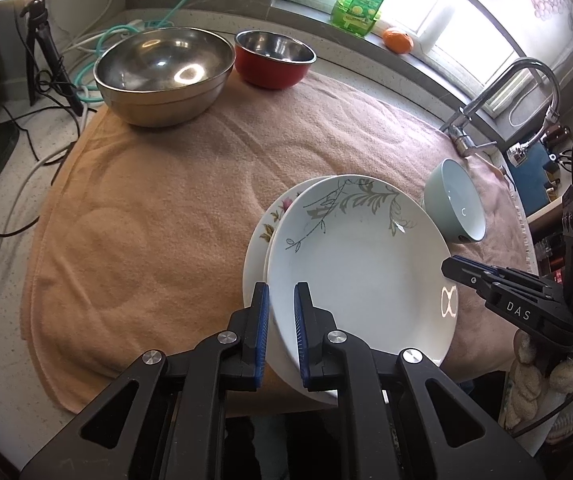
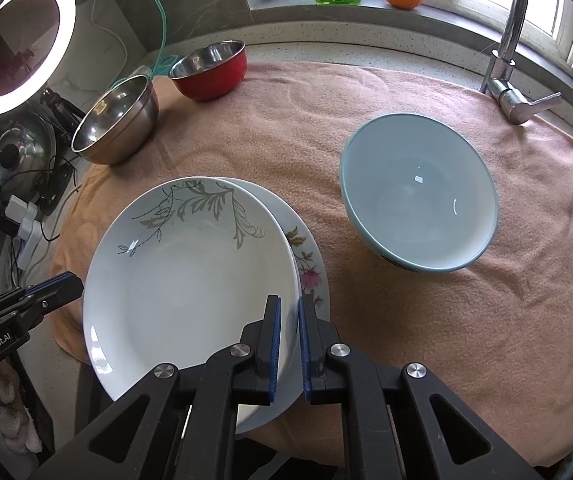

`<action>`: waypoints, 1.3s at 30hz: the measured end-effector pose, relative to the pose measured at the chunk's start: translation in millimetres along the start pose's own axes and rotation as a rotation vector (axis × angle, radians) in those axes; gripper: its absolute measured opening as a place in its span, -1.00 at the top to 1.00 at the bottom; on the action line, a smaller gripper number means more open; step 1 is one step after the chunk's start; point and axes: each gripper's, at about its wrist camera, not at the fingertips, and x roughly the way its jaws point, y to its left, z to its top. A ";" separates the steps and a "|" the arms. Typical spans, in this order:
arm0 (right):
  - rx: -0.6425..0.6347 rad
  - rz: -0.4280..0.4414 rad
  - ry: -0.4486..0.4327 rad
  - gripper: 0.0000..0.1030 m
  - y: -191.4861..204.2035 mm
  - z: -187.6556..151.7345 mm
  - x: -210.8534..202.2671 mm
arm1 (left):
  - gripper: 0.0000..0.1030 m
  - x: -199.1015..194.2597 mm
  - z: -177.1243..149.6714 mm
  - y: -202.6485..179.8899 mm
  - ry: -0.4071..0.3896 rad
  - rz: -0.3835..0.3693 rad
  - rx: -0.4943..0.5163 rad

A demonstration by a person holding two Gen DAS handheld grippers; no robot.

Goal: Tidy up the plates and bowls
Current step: 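Open both tools to release the white plate and withdraw them, then move both open tools to the rim of the large steel bowl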

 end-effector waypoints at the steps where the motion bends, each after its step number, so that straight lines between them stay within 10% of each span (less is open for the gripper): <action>1: 0.006 0.004 -0.004 0.81 -0.4 0.5 -2.1 | 0.79 -2.2 0.0 -0.1 -0.003 -0.002 -0.002; 39: -0.078 0.115 -0.173 0.48 71.6 6.6 -81.5 | 0.77 -97.1 -11.8 89.4 -0.190 0.081 -0.223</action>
